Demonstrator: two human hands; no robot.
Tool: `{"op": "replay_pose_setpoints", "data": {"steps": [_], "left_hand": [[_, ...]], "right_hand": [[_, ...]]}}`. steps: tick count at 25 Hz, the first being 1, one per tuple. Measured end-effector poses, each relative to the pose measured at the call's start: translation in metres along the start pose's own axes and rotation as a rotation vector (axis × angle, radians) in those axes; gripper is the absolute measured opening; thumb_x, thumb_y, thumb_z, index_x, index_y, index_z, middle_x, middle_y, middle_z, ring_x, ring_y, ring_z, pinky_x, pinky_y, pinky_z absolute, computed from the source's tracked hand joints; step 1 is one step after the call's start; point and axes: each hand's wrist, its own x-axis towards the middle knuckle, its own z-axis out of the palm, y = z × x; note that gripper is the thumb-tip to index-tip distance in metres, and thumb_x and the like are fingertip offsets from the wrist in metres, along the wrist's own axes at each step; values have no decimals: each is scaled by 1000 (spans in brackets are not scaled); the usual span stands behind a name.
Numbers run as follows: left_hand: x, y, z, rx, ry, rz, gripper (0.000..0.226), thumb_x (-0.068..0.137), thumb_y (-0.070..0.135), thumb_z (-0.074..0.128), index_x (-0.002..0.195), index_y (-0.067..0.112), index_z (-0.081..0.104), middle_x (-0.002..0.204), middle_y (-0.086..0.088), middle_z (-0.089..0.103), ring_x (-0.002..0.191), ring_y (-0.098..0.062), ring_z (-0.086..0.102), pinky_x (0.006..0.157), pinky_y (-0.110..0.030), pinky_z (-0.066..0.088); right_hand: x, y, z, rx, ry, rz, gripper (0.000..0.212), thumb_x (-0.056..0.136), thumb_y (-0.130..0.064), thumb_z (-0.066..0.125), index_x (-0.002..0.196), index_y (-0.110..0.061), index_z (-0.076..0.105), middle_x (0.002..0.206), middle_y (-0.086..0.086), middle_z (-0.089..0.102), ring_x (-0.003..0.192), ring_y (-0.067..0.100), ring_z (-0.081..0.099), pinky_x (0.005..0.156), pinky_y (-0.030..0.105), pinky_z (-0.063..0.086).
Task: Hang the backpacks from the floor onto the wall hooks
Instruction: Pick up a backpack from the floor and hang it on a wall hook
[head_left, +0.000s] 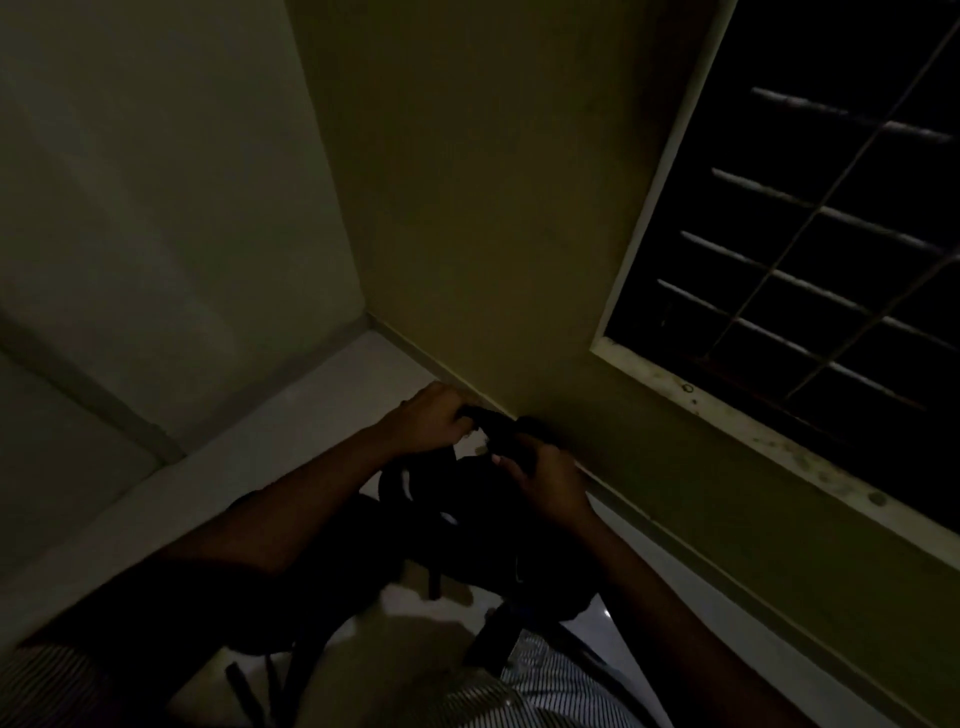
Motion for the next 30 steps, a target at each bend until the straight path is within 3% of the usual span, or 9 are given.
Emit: {"op": "replay_pose_setpoints", "data": {"steps": [5, 8, 11, 13, 16, 20, 25, 28, 30], "left_hand": [[39, 4, -67, -38, 173, 51, 21, 81, 3, 52, 64, 13, 55, 63, -1, 56, 56, 4, 51, 51, -11, 32], [66, -13, -126, -26, 250, 105, 5, 83, 10, 63, 78, 11, 64, 68, 8, 52, 59, 6, 51, 56, -8, 35], [94, -40, -165, -62, 217, 55, 14, 81, 21, 67, 91, 11, 67, 83, 0, 60, 72, -1, 55, 68, -14, 41], [114, -56, -186, -112, 196, 36, 10, 85, 21, 58, 88, 15, 66, 78, 4, 66, 72, 1, 59, 71, -21, 43], [138, -64, -224, -171, 310, 41, 18, 90, 11, 55, 81, 9, 70, 57, 16, 67, 60, 8, 60, 63, -11, 42], [173, -38, -283, -196, 481, 135, 21, 90, 9, 54, 83, 0, 71, 60, -9, 58, 53, 1, 56, 53, -3, 38], [225, -4, -382, -83, 621, 324, 18, 88, 7, 56, 97, 3, 72, 83, 1, 64, 59, 16, 57, 59, -4, 38], [247, 29, -451, -28, 630, 486, 11, 83, 13, 65, 90, 18, 70, 81, 11, 65, 69, 12, 61, 68, -9, 43], [258, 52, -492, -58, 720, 598, 9, 80, 16, 68, 85, 23, 66, 81, 11, 66, 69, 9, 62, 67, -9, 45]], "right_hand": [[60, -49, -29, 307, -22, -60, 16, 95, -21, 49, 96, -14, 64, 83, -1, 68, 70, -9, 61, 59, 8, 40], [112, -81, -58, 451, 50, -101, 21, 96, -25, 47, 80, -26, 61, 74, -4, 61, 65, 5, 59, 63, 22, 45], [162, -117, -81, 421, 51, -191, 21, 95, -26, 49, 79, -31, 61, 79, -3, 62, 72, 14, 59, 70, 30, 47], [193, -131, -93, 414, 37, -199, 15, 92, -27, 55, 79, -28, 62, 74, -9, 61, 69, 9, 57, 68, 27, 46], [234, -139, -113, 337, 31, -194, 9, 85, -27, 66, 76, -29, 63, 66, -14, 58, 60, 0, 56, 60, 19, 44], [287, -174, -151, 271, 255, -294, 26, 79, -26, 72, 104, -16, 69, 72, -12, 61, 62, -7, 58, 53, 7, 40], [333, -241, -215, 178, 454, -489, 25, 80, -21, 71, 101, -8, 74, 95, 4, 74, 60, -18, 59, 54, -1, 41], [360, -285, -264, 142, 634, -504, 25, 80, -22, 70, 100, -8, 74, 98, 8, 75, 54, -14, 57, 48, 1, 41], [370, -318, -301, 104, 754, -545, 28, 81, -23, 69, 104, -7, 72, 101, 10, 74, 67, -3, 64, 50, 5, 44]]}}
